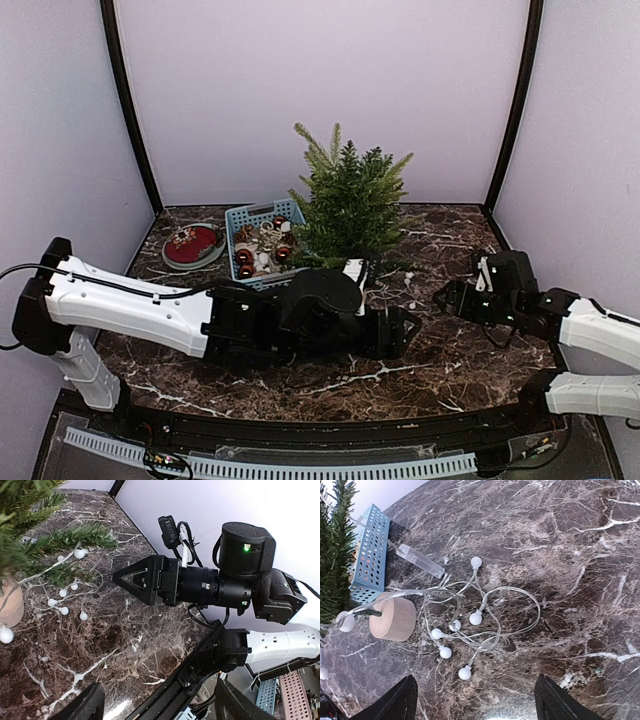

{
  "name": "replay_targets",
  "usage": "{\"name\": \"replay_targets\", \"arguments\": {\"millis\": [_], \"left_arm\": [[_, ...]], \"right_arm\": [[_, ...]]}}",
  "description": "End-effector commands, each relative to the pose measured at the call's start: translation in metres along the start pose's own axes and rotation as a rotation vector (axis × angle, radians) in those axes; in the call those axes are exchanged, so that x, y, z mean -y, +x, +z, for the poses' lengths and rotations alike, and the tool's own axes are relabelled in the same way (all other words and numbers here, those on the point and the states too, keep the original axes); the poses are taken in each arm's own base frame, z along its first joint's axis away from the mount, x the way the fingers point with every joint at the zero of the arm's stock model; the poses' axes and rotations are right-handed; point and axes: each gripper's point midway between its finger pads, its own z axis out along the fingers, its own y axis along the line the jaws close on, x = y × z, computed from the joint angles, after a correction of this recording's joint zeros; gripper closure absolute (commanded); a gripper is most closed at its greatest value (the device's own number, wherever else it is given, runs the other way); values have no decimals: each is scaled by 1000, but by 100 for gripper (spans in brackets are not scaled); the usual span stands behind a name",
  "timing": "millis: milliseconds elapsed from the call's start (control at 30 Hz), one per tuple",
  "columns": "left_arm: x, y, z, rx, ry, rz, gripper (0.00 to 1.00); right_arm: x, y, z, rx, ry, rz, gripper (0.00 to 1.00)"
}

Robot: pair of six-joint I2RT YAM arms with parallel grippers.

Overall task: Decorate the small christmas tree
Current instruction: Move the Christmas tree to the center of the board.

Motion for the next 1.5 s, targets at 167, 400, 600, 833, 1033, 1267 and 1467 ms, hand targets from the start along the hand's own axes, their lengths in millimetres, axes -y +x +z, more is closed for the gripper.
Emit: {"name": "replay_targets", "arguments": {"millis": [167,400,600,833,1033,1267,1467], "left_arm": [[-19,-19,43,6,-59,-148,21],[-41,-38,54,63,-131,-163,19],[-58,-43,58,91,-207,-160,19],[-72,-52,53,146,-274,-168,28],[-83,-49,48,158,-308,-177,45],[-95,-53,32,183,-358,-156,58],[-109,-54,13,196,-398,-144,68]], "right_arm": [[-55,-29,-31,125,-294,-58,20],[-68,-23,-30,87,-358,-113,23],[-67,-17,-27,79,-379,-85,24],[-62,-10,-30,80,-383,-63,24],[-53,0,-28,67,-369,-51,25],[-44,8,-27,56,-348,-41,25],[-27,9,-21,53,-253,-7,26]]}}
